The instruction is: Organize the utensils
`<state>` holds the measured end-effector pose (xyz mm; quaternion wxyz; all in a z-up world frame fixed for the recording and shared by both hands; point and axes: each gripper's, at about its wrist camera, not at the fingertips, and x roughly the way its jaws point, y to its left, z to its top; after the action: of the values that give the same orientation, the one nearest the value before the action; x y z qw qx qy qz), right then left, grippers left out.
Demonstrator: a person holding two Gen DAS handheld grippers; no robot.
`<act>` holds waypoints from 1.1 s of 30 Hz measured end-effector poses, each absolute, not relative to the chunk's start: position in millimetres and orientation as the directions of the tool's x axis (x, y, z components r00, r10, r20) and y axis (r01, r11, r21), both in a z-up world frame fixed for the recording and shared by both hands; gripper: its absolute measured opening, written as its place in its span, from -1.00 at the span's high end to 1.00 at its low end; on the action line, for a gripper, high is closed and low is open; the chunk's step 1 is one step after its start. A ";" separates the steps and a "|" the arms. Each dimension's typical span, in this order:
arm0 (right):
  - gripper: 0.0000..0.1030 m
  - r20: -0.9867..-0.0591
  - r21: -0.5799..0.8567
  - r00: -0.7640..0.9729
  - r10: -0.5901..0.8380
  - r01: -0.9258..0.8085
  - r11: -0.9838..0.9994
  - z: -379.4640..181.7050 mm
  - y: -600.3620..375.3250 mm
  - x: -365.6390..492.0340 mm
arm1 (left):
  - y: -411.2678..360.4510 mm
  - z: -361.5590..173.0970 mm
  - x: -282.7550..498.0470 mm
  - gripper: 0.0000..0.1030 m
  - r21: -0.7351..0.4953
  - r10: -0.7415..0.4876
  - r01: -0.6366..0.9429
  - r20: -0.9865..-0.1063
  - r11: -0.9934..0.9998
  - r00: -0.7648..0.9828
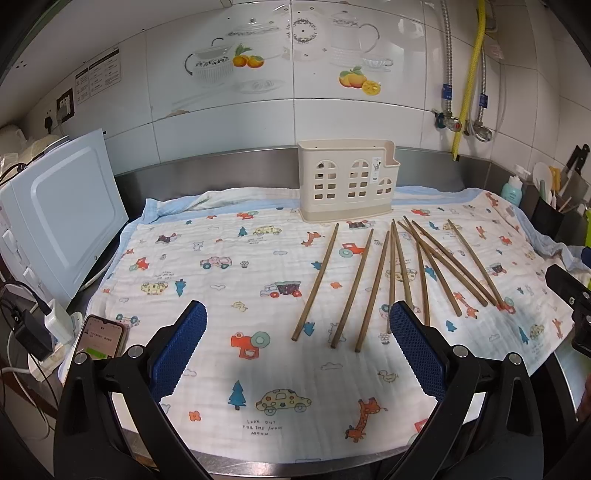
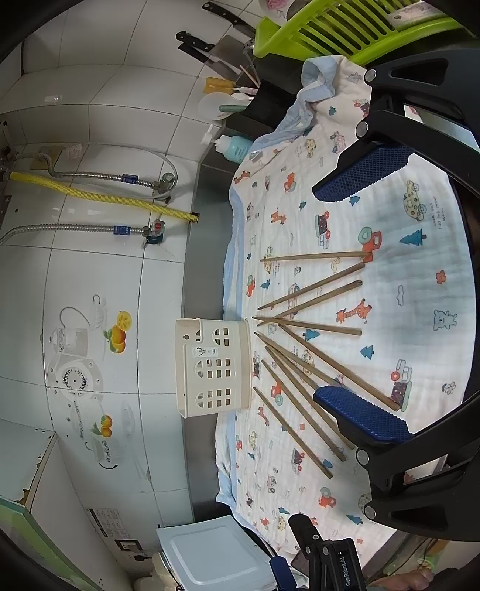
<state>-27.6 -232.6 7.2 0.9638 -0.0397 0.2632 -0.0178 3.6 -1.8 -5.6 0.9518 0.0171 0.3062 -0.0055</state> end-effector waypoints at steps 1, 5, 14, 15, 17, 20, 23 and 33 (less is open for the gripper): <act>-0.88 -0.507 -0.086 0.860 -0.055 0.013 0.996 6.9 -232.6 -28.0 | -2.1 -5.5 3.7 -0.90 0.029 -0.001 0.022 -0.583 0.999 0.813; -0.88 -0.508 -0.084 0.860 -0.052 0.011 0.996 6.6 -231.2 -27.8 | -3.9 -4.6 4.1 -0.90 0.030 -0.001 0.022 -0.583 0.999 0.813; -0.88 -0.508 -0.082 0.860 -0.048 0.007 0.997 6.1 -227.7 -28.0 | 0.6 -6.2 3.9 -0.90 0.024 0.000 0.017 -0.587 1.000 0.809; -0.88 -0.509 -0.082 0.860 -0.047 0.006 0.997 6.0 -227.2 -27.8 | 0.3 -6.9 3.9 -0.90 0.024 0.001 0.016 -0.587 1.000 0.809; -0.88 -0.511 -0.080 0.859 -0.043 0.003 0.997 4.8 -227.1 -27.7 | 0.4 -6.9 4.2 -0.90 0.023 0.001 0.016 -0.588 1.000 0.809; -0.88 -0.510 -0.077 0.859 -0.038 -0.002 0.997 4.0 -228.1 -28.7 | 0.4 -7.0 3.8 -0.90 0.023 -0.001 0.018 -0.587 1.000 0.810; -0.88 -0.511 -0.073 0.859 -0.033 -0.004 0.997 4.5 -227.4 -28.3 | 0.0 -6.9 4.8 -0.90 0.024 -0.001 0.019 -0.586 1.000 0.810; -0.88 -0.512 -0.071 0.858 -0.030 -0.008 0.997 3.6 -227.8 -27.2 | 0.0 -7.2 5.0 -0.90 0.025 0.001 0.018 -0.585 1.000 0.811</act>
<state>-27.2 -227.8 3.6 0.9633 -0.0354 0.2662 -0.0059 5.0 0.0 -7.2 0.9514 0.0148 0.3076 -0.0045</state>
